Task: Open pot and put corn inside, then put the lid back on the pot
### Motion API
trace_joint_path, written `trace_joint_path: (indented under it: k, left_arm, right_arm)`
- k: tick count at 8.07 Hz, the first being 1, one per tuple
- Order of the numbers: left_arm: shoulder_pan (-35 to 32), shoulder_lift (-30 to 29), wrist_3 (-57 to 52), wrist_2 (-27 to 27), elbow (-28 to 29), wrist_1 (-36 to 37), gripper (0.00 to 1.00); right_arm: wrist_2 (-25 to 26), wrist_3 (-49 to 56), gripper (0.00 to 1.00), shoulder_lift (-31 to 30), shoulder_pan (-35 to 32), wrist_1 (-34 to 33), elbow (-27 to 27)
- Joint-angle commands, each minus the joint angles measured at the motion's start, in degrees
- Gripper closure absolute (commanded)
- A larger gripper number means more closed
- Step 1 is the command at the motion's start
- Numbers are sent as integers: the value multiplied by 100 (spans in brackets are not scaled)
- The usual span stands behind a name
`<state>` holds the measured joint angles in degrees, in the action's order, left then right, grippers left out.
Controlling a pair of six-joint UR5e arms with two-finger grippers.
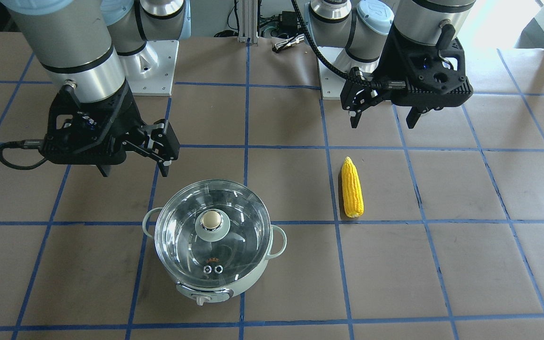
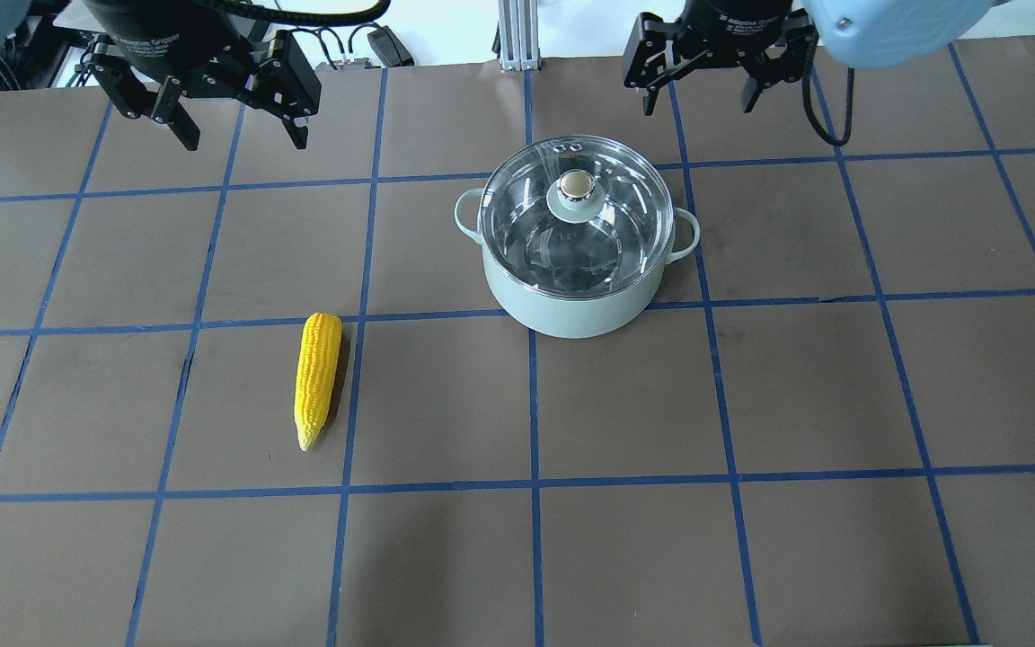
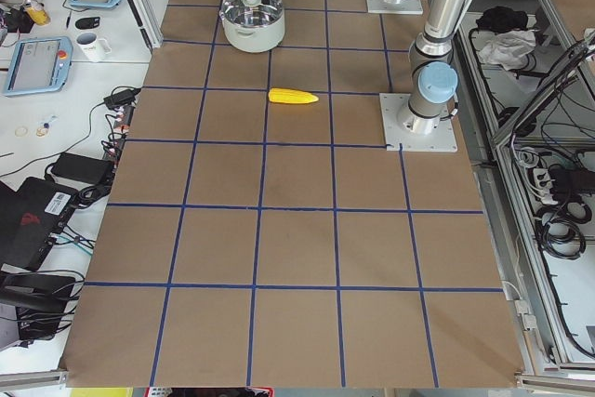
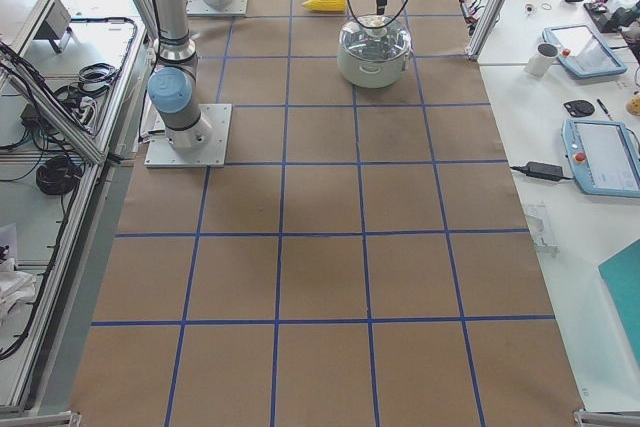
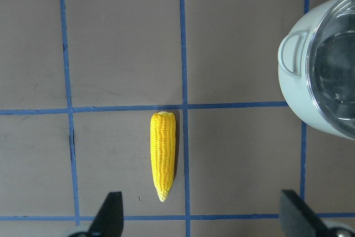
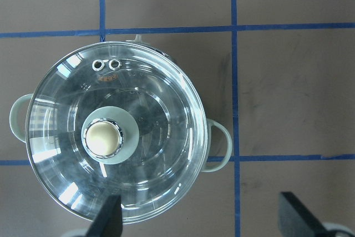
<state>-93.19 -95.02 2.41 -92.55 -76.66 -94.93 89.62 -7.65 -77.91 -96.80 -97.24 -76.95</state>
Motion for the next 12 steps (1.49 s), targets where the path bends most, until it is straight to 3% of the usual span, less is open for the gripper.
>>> trace_joint_path:
  k: [1,3,5,8,12]
  left_arm:
    - [3,-52,31,0,-15,0,0]
    - [90,-61,-222,0,-33,-17,0]
    - [414,-44,-689,0,-740,183,0]
    - [522,-314,-715,8,-2156,1755,0]
    - [749,-1219,-786,61,-2581,2529,0]
  right_arm:
    - [64,-184,0,180,-199,-67,154]
    - [64,-176,0,180,-199,-59,146]
    - [47,-385,0,311,-208,-85,207]
    - [3,-781,0,890,-549,-506,330]
    - [203,-1099,0,1436,-929,-1069,217]
